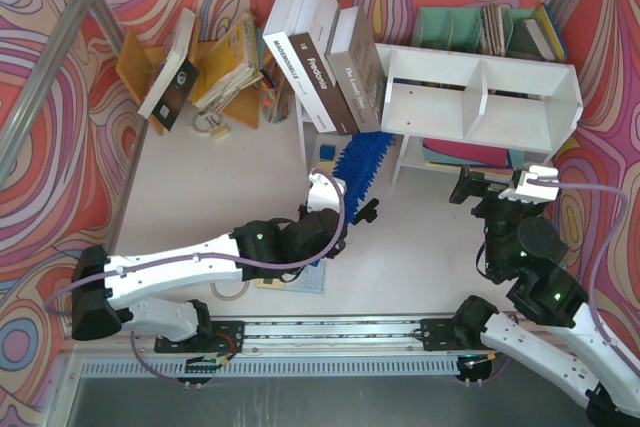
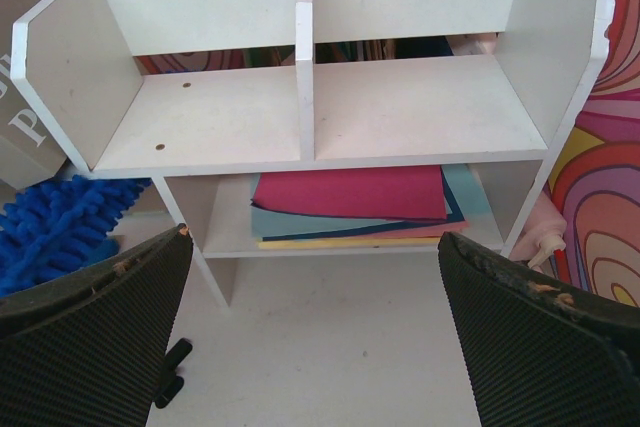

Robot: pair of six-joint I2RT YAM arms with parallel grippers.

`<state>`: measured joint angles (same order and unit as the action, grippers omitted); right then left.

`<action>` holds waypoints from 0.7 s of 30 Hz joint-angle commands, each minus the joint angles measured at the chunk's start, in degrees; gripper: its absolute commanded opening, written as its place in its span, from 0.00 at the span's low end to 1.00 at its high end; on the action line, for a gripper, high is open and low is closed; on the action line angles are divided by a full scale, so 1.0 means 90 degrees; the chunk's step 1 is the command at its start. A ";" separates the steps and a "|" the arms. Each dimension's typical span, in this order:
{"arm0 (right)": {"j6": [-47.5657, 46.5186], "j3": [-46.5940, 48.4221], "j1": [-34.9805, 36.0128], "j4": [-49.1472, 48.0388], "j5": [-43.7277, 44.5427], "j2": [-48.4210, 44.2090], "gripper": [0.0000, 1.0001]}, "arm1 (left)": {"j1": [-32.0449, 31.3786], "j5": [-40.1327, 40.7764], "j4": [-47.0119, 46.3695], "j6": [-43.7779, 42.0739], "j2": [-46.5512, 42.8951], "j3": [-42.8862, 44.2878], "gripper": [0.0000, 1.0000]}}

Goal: Dust the bookshelf with a duster

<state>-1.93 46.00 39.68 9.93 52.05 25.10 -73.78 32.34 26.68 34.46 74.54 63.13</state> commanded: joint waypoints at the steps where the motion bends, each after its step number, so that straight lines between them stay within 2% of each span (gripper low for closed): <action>1: -0.0009 -0.0023 -0.0015 -0.0098 0.0019 -0.0016 0.99 | -0.0015 0.0744 -0.0122 -0.0120 -0.0519 -0.0265 0.00; 10: -0.0011 -0.0022 -0.0014 -0.0093 0.0013 -0.0013 0.99 | 0.0361 0.1260 0.0704 0.0501 -0.1324 -0.0904 0.00; 14: 0.0000 -0.0018 -0.0016 -0.0078 0.0017 -0.0021 0.99 | 0.0540 0.1168 0.0672 0.0644 -0.1527 -0.1287 0.00; 21: 0.0013 -0.0010 -0.0019 -0.0061 0.0017 -0.0045 0.98 | 0.0706 0.0968 0.0496 0.1078 -0.1319 -0.1782 0.00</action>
<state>-1.91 46.00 39.68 9.96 52.03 25.10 -68.51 38.61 33.78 39.72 62.19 49.43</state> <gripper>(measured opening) 0.987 0.343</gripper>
